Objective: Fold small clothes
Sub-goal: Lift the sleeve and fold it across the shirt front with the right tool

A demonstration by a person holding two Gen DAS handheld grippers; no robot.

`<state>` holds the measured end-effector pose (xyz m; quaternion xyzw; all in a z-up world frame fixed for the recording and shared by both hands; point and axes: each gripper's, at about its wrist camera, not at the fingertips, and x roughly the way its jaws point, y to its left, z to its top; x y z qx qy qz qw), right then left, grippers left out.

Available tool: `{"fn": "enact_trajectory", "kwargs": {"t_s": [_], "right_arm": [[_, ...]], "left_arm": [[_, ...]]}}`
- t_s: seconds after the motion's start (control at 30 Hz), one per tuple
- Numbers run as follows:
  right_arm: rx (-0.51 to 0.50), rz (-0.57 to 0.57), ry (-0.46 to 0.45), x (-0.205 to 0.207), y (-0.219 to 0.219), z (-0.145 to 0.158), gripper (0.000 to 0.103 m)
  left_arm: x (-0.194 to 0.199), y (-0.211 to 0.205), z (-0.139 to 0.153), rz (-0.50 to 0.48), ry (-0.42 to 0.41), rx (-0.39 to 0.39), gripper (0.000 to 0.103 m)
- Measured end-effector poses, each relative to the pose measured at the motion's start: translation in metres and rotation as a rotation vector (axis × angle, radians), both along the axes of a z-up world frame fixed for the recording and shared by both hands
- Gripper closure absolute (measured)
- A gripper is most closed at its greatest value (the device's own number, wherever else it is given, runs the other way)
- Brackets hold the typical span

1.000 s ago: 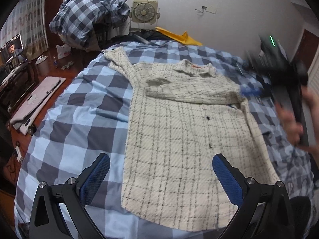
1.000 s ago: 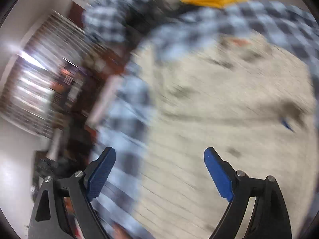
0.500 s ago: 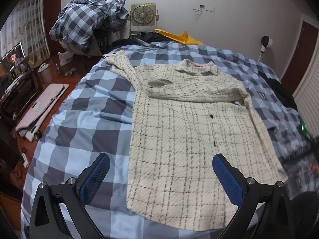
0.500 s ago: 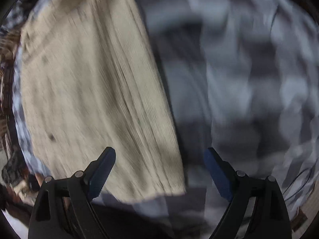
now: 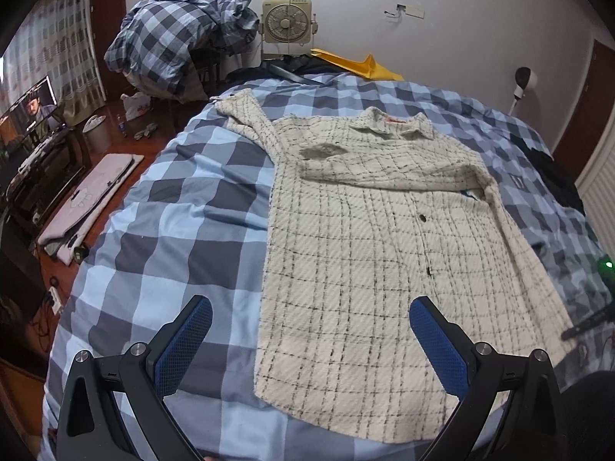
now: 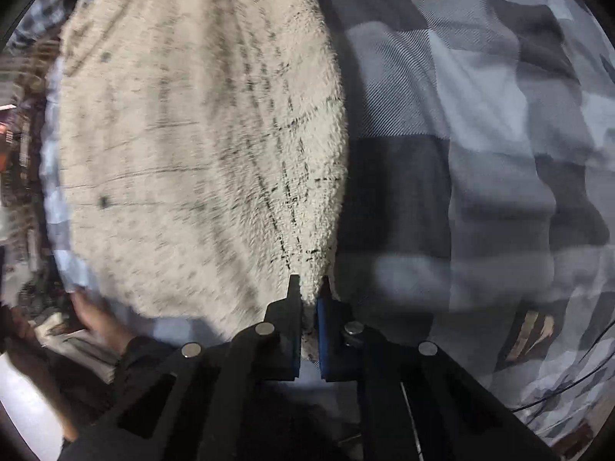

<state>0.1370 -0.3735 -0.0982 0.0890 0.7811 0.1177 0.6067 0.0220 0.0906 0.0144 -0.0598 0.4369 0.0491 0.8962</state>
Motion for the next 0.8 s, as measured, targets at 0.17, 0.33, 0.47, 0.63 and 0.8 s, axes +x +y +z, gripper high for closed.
{"fn": "enact_trajectory", "kwargs": {"t_s": [0.17,0.33,0.47,0.63,0.8], "right_arm": [[0.045,-0.069,0.030,-0.027,-0.022,0.000,0.100],[-0.017,-0.119,0.052,-0.028,-0.064,-0.017,0.100],[-0.190,-0.107,0.053,-0.021,-0.061,-0.018,0.070],[-0.318,0.000,-0.106,0.022,-0.027,0.024,0.042],[-0.275,0.004,-0.281,0.094,0.026,0.042,0.023]], "left_arm": [[0.001,0.000,0.001,-0.002,-0.005,-0.005,0.000],[0.002,-0.003,-0.001,-0.012,0.003,0.004,0.000],[0.002,-0.003,-0.002,-0.016,0.010,0.001,0.000],[0.004,-0.002,-0.001,-0.019,0.010,-0.022,0.000],[0.007,-0.003,-0.002,-0.022,0.012,-0.021,0.000]]}}
